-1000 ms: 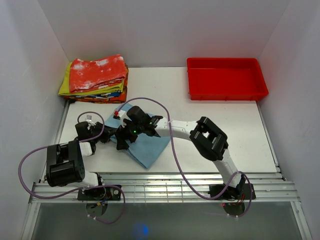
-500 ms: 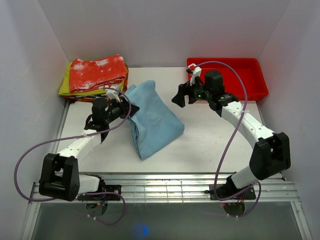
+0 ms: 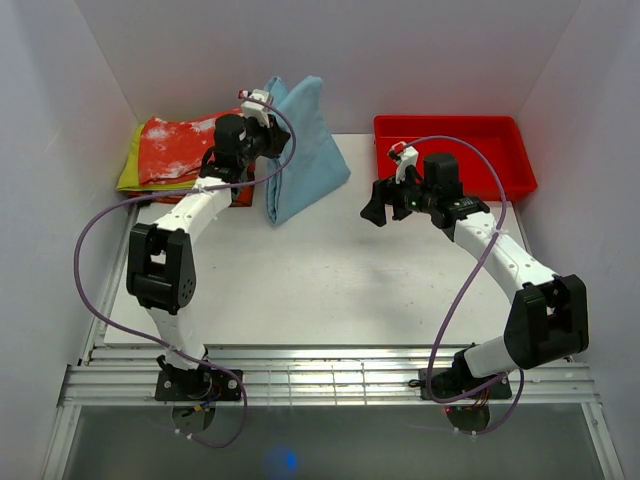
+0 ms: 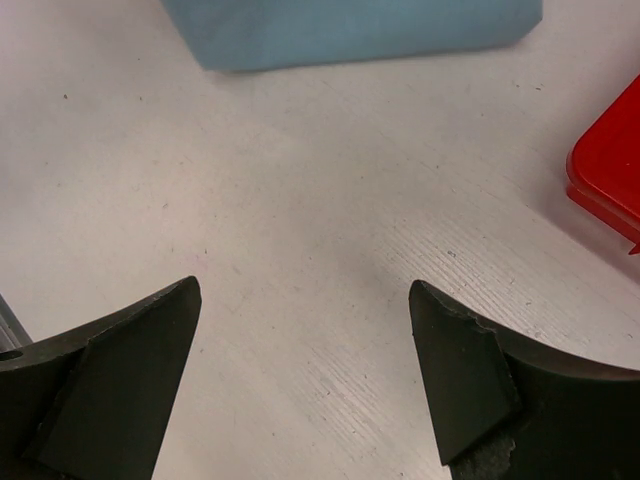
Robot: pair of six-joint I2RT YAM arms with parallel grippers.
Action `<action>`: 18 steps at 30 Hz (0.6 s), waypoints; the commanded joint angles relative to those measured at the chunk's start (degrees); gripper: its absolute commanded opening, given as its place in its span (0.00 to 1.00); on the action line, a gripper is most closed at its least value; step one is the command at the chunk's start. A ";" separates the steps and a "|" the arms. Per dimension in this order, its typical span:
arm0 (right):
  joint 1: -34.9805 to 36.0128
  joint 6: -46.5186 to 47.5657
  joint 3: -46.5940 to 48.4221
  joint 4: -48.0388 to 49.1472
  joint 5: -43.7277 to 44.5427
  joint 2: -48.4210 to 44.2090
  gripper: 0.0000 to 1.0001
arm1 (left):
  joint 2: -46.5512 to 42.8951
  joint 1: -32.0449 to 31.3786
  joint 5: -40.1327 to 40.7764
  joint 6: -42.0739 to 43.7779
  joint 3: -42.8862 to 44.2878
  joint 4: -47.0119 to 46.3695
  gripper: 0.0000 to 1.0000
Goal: Fold and stack the trousers
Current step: Neatly place the folded trousers to the corner
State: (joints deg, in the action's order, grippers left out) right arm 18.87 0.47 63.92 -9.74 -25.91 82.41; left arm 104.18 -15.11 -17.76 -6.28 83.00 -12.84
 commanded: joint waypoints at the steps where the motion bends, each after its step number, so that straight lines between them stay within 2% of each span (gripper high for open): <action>1: -0.24 0.67 -0.02 0.68 -0.89 -2.08 0.90 | -0.04 0.26 4.39 1.10 10.67 -4.65 0.00; 13: -0.24 0.85 0.33 0.07 -1.34 -1.02 0.90 | 8.14 1.14 15.02 1.27 31.76 -2.28 0.00; 18: -0.33 0.76 0.24 0.07 -1.60 -0.85 0.90 | 9.64 2.02 16.88 1.27 36.53 -1.75 0.00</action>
State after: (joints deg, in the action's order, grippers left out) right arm 18.76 0.54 63.88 -10.35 -26.39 82.32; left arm 117.05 -14.04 -3.64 -5.34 113.30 -6.61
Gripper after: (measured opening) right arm 0.900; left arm 0.284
